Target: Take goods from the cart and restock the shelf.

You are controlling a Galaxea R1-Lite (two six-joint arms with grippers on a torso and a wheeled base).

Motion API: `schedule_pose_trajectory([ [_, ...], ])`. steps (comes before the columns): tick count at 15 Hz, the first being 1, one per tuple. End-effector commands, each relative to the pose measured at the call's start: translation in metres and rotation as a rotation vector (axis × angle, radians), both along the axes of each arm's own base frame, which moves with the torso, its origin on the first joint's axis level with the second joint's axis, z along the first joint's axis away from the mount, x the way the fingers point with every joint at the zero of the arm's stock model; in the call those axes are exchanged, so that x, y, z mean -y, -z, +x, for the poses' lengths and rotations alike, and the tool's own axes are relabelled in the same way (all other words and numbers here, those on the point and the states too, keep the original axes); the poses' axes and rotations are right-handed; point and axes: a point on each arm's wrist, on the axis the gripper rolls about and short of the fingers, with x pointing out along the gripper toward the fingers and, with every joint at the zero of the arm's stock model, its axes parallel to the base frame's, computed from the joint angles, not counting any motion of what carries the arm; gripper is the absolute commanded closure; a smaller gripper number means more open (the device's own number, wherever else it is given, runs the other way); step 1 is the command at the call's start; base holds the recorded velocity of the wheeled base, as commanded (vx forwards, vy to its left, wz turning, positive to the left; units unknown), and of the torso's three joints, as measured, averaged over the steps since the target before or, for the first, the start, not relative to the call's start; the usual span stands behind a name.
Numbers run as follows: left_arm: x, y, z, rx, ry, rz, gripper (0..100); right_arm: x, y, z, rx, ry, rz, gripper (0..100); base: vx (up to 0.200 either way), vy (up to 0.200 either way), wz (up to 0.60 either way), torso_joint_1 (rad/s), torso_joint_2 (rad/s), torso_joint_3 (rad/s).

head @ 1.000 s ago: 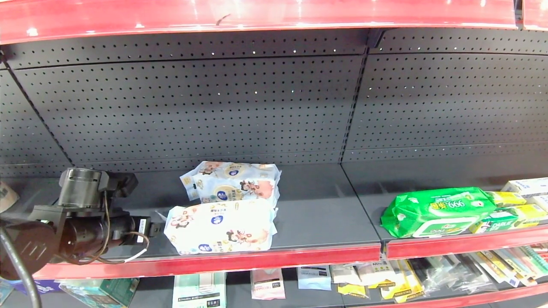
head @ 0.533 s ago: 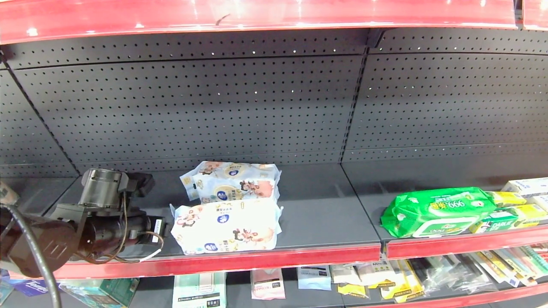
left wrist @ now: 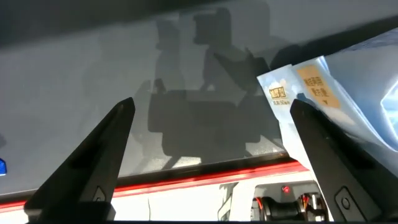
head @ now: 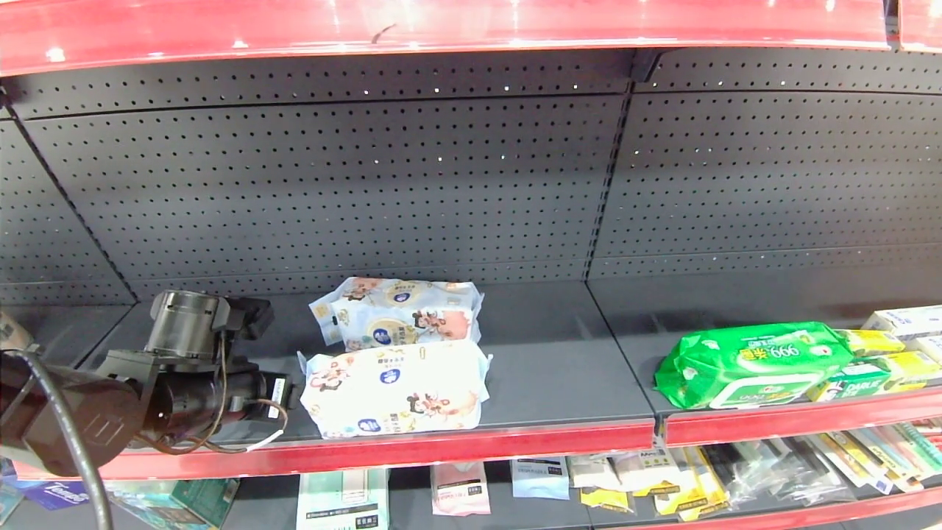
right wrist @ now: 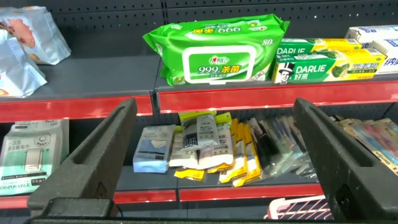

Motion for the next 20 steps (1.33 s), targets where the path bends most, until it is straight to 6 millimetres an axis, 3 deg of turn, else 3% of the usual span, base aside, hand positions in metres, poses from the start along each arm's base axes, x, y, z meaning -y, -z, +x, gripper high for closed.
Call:
schedule_pose_trajectory([
  [1, 0.001, -0.001, -0.001, 0.003, 0.006, 0.0, 0, 0.0, 0.0, 0.0, -0.001, -0.001, 0.0, 0, 0.0, 0.0, 0.0, 0.0, 0.0, 0.0],
  [8, 0.004, -0.003, -0.002, 0.011, 0.013, 0.0, 0, 0.0, 0.0, 0.0, -0.001, -0.001, 0.0, 0, 0.0, 0.0, 0.0, 0.0, 0.0, 0.0],
  [11, -0.01, -0.025, -0.02, 0.088, -0.018, -0.006, 0, 0.0, 0.0, 0.0, -0.001, -0.001, 0.0, 0, 0.0, 0.0, 0.0, 0.0, 0.0, 0.0],
  [13, -0.024, -0.053, -0.058, 0.201, -0.039, -0.01, 0, 0.0, 0.0, 0.0, -0.001, -0.001, 0.0, 0, 0.0, 0.0, 0.0, 0.0, 0.0, 0.0],
  [16, -0.042, -0.091, -0.16, 0.417, -0.034, -0.048, 0, 0.0, 0.0, 0.0, -0.001, -0.001, 0.0, 0, 0.0, 0.0, 0.0, 0.0, 0.0, 0.0],
  [17, -0.045, -0.096, -0.2, 0.493, 0.004, -0.037, 0, 0.0, 0.0, 0.0, -0.001, -0.001, 0.0, 0, 0.0, 0.0, 0.0, 0.0, 0.0, 0.0],
  [18, -0.046, -0.095, -0.226, 0.544, 0.029, -0.028, 0, 0.0, 0.0, 0.0, -0.001, -0.002, 0.0, 0, 0.0, 0.0, 0.0, 0.0, 0.0, 0.0],
  [20, -0.048, -0.075, -0.277, 0.606, 0.041, -0.001, 0, 0.0, 0.0, 0.0, -0.001, -0.001, 0.0, 0, 0.0, 0.0, 0.0, 0.0, 0.0, 0.0],
])
